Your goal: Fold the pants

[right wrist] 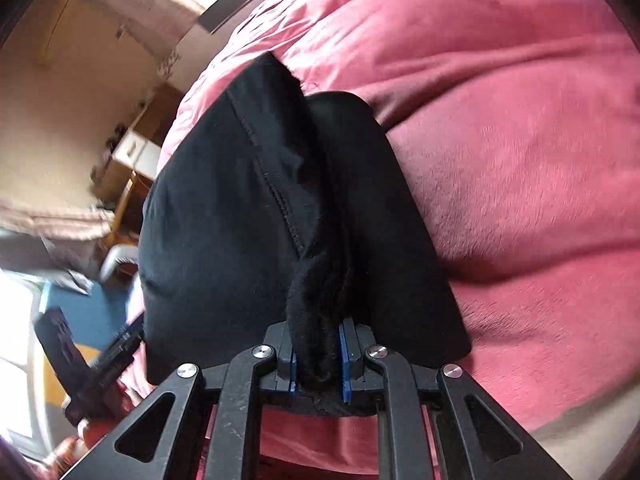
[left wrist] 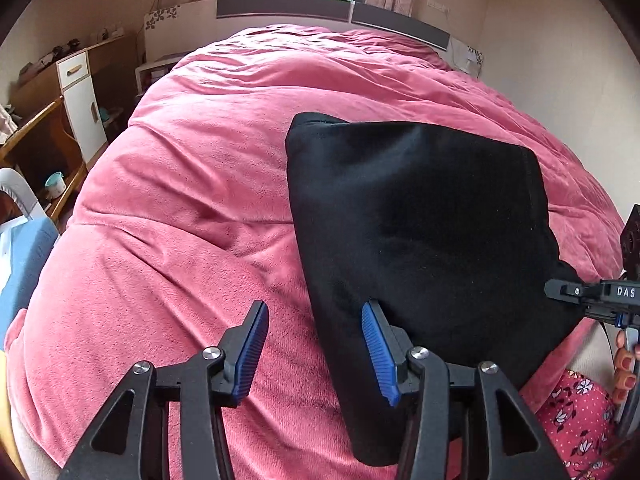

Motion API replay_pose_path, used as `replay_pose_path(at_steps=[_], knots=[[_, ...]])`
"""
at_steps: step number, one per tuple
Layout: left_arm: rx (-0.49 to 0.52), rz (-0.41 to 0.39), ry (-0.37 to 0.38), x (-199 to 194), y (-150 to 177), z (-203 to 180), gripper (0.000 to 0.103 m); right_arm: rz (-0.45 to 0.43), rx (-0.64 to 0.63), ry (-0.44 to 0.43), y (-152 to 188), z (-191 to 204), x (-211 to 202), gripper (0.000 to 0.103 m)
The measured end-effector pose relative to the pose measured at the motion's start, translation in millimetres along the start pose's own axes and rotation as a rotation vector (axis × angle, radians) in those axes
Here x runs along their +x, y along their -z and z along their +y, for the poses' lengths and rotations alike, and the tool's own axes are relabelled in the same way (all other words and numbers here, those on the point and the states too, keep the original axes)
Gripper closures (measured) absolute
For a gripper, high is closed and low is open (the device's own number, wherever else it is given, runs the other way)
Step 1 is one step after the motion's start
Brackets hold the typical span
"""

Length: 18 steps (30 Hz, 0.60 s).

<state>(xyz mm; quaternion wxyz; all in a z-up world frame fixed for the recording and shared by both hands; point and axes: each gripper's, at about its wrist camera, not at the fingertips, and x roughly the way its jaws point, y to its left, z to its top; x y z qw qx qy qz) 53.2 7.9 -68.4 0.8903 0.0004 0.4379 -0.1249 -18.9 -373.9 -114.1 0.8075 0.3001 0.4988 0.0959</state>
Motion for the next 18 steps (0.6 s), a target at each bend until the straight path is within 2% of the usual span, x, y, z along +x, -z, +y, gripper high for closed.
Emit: replay_pose_path(at_steps=[2, 4, 6, 9, 11, 14, 16, 18], knots=[[-0.009, -0.012, 0.002, -3.9, -0.8, 3.2, 0.053, -0.035, -0.006, -0.010, -4.8, 4.3, -8.6, 0.079], [-0.035, -0.047, 0.029, -9.1, -3.6, 6.4, 0.054, -0.135, -0.077, 0.065, -9.6, 16.9, -27.1, 0.065], [-0.023, -0.084, 0.056, -15.0, -7.3, 2.2, 0.054, -0.240, -0.169, 0.148, -14.0, 34.4, -49.8, 0.061], [0.077, -0.134, 0.064, -21.9, -15.1, -18.1, 0.054, -0.320, -0.259, 0.162, -24.1, 57.1, -69.0, 0.061], [0.138, -0.137, 0.084, -21.7, -17.7, -34.0, 0.054, -0.312, -0.321, 0.111, -34.8, 77.5, -64.8, 0.061], [0.228, -0.120, 0.081, -14.4, -17.7, -56.8, 0.054, -0.245, -0.455, 0.085, -43.7, 119.4, -33.9, 0.068], [0.289, -0.122, 0.046, -9.9, -13.6, -67.8, 0.054, -0.179, -0.569, 0.076, -44.2, 148.6, -5.6, 0.076], [0.336, -0.125, 0.014, -6.9, -10.1, -76.0, 0.054, -0.118, -0.647, 0.060, -46.4, 168.2, 21.0, 0.077]])
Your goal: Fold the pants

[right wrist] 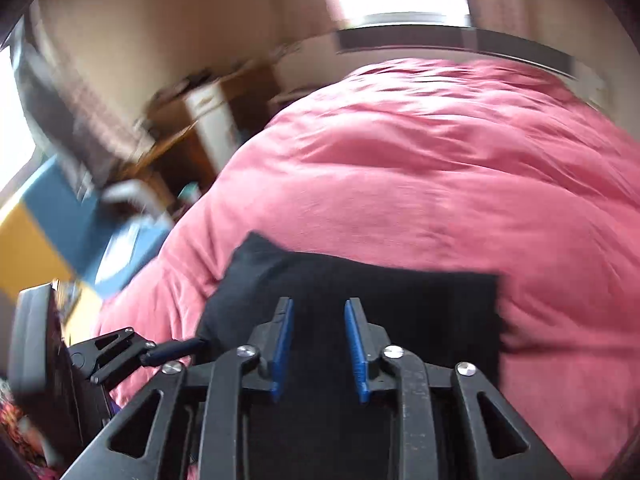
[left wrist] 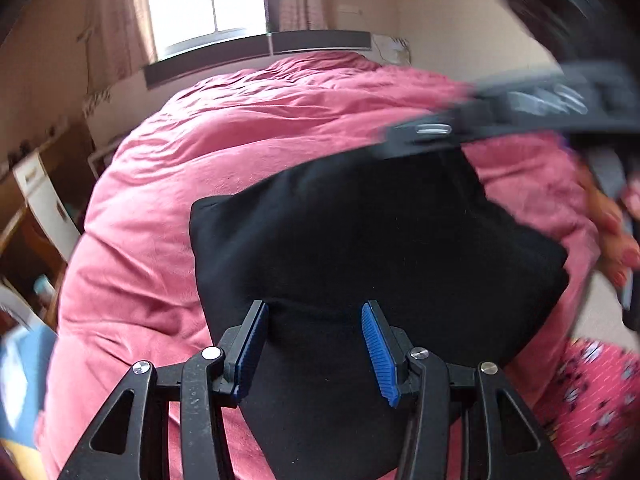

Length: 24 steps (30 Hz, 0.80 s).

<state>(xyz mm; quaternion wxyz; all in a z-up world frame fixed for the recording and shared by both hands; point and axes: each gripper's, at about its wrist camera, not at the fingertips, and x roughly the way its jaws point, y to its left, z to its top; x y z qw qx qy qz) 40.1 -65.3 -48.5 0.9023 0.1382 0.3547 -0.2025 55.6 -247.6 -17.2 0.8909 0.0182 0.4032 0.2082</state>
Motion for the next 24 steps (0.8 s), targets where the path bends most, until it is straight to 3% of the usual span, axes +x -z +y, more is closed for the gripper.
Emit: replay_pose_path(at_steps=[3, 4, 6, 8, 10, 12, 20, 24], knots=[[-0.001, -0.001, 0.001, 0.4, 1.1, -1.3, 0.053, 0.085, -0.024, 0.014, -3.8, 6.4, 45.8, 0.079], [-0.005, 0.002, 0.004, 1.3, 1.5, -0.8, 0.053, 0.110, -0.023, 0.047, -2.2, -0.6, 59.3, 0.088], [-0.011, 0.009, 0.015, 5.2, 0.4, 0.1, 0.053, 0.169, -0.015, 0.179, 8.7, -29.6, 81.6, 0.103], [-0.004, 0.011, 0.045, 10.3, -1.2, -1.0, 0.053, 0.176, 0.054, 0.176, 27.6, -64.5, 83.7, 0.103], [0.007, 0.007, 0.052, 15.0, -2.0, -3.6, 0.052, 0.134, 0.147, 0.126, 40.3, -86.5, 81.2, 0.103], [0.010, 0.016, 0.038, 16.9, -3.6, -7.1, 0.048, 0.104, 0.177, 0.128, 42.8, -91.5, 76.1, 0.103], [-0.066, 0.040, 0.028, 4.3, -4.4, 4.3, 0.047, -0.008, 0.199, 0.156, 49.0, -83.3, 37.9, 0.103], [-0.126, 0.068, 0.011, 4.3, -2.9, 14.7, 0.047, -0.004, 0.185, 0.154, 59.3, -78.3, 20.1, 0.100]])
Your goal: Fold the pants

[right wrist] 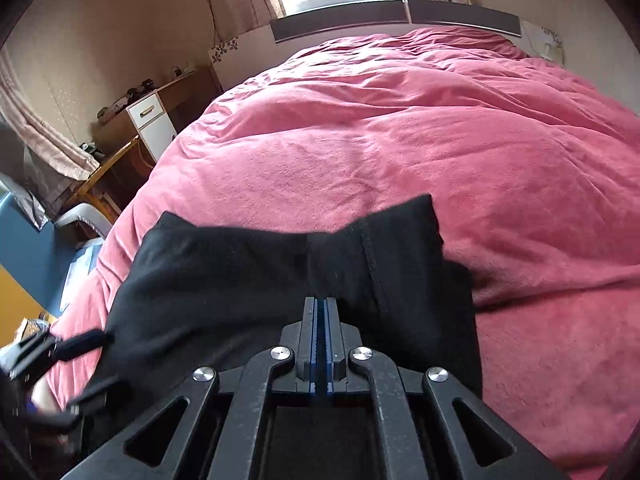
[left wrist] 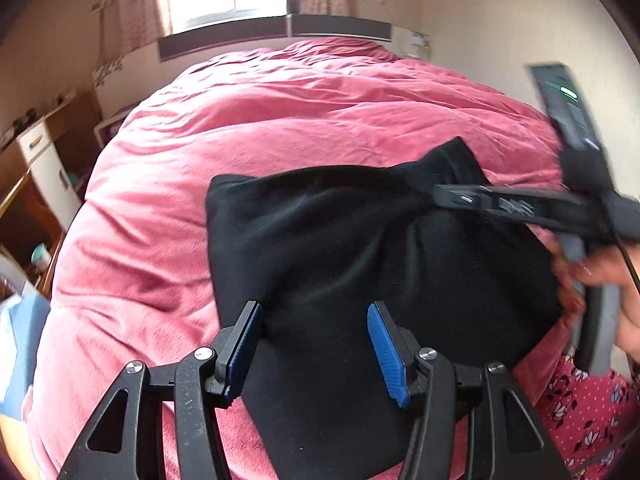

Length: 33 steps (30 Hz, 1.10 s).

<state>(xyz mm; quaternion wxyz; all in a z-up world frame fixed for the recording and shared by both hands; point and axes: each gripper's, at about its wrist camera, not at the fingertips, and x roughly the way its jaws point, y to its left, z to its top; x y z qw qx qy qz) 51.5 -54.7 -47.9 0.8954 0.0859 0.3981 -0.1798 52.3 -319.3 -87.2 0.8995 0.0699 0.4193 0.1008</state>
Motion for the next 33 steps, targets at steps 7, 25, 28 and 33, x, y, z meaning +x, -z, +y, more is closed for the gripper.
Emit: replay_pose_path(at_steps=[7, 25, 28, 33], knots=[[-0.032, 0.015, -0.008, -4.2, 2.1, 5.0, 0.046, 0.017, 0.004, 0.015, 24.9, -12.5, -17.0, 0.100], [-0.164, 0.003, 0.007, -20.6, 22.0, 50.0, 0.046, 0.068, 0.046, -0.001, 46.8, -26.5, -54.4, 0.099], [-0.237, 0.005, 0.062, -18.0, 25.2, 63.4, 0.038, 0.048, 0.066, 0.019, 44.7, -35.6, -60.4, 0.081], [-0.348, 0.035, 0.211, -6.6, 26.4, 79.0, 0.033, 0.002, 0.192, -0.003, 46.2, -60.7, -65.9, 0.026]])
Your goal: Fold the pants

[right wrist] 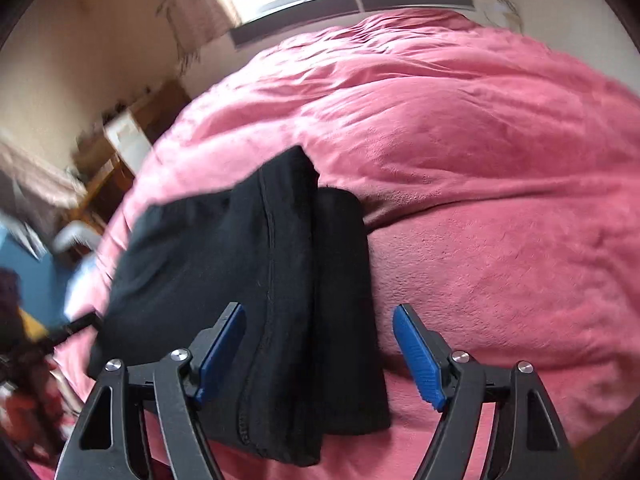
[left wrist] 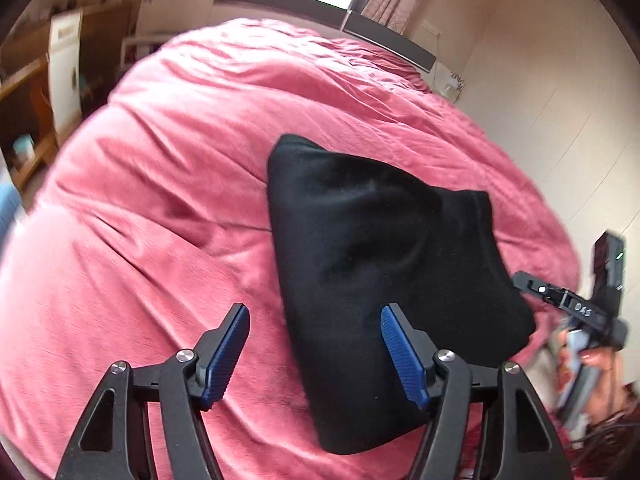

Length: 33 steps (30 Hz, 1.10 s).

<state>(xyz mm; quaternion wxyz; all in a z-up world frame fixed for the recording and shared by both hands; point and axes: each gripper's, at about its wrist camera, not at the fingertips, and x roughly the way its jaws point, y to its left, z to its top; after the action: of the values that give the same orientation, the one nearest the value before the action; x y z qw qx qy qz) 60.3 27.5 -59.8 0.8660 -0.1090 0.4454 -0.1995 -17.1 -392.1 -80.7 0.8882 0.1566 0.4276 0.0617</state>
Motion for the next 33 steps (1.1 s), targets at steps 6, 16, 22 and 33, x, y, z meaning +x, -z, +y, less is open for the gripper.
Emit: replay_pose_path(at_steps=[6, 16, 22, 33], knots=[[-0.024, 0.097, 0.158, 19.4, -8.6, 5.3, 0.029, 0.038, 0.081, -0.088, -5.9, -17.6, 12.4, 0.022], [-0.064, 0.240, 0.293, 52.6, -17.7, 15.5, 0.022, 0.154, 0.251, -0.269, 1.9, -45.3, 65.3, 0.019], [-0.093, 0.306, 0.347, 74.6, -13.2, 10.6, 0.019, 0.147, 0.246, -0.289, 5.2, -37.2, 82.2, 0.016], [0.060, 0.169, 0.307, 35.3, -22.5, -26.1, 0.046, 0.064, 0.128, -0.317, -10.0, -3.8, 59.6, 0.050]])
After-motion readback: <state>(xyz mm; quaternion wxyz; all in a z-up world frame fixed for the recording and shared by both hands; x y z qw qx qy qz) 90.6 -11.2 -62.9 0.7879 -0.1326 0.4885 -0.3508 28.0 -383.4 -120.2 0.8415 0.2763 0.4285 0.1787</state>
